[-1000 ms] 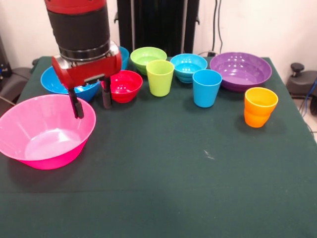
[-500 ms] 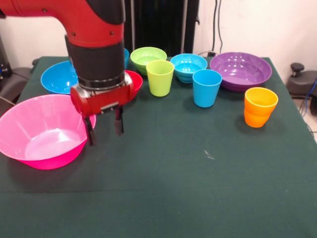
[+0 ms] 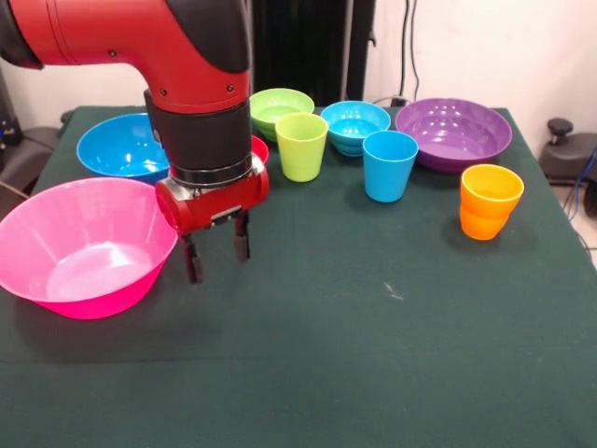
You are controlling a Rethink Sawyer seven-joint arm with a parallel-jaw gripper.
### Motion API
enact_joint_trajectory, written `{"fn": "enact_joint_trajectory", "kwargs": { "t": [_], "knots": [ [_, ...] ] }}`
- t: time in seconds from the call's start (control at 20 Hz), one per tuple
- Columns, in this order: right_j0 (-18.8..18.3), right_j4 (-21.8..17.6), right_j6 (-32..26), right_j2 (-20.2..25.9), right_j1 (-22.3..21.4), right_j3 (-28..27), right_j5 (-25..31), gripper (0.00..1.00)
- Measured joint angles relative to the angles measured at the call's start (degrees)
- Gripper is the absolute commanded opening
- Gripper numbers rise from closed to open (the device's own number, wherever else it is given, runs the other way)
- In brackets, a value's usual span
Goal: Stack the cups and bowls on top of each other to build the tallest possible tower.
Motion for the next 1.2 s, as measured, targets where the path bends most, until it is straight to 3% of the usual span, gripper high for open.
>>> {"fn": "enact_joint_trajectory", "kwargs": {
  "t": [0.55,0.9,1.2],
  "knots": [
    [-3.19,2.16,0.0,0.04,-6.51,5.51,3.87,1.0],
    [-4.33,2.59,0.0,-0.18,-9.14,5.73,5.16,1.0],
    [-3.19,6.45,2.02,-4.52,-9.63,9.03,5.15,1.0]
  ]
}}
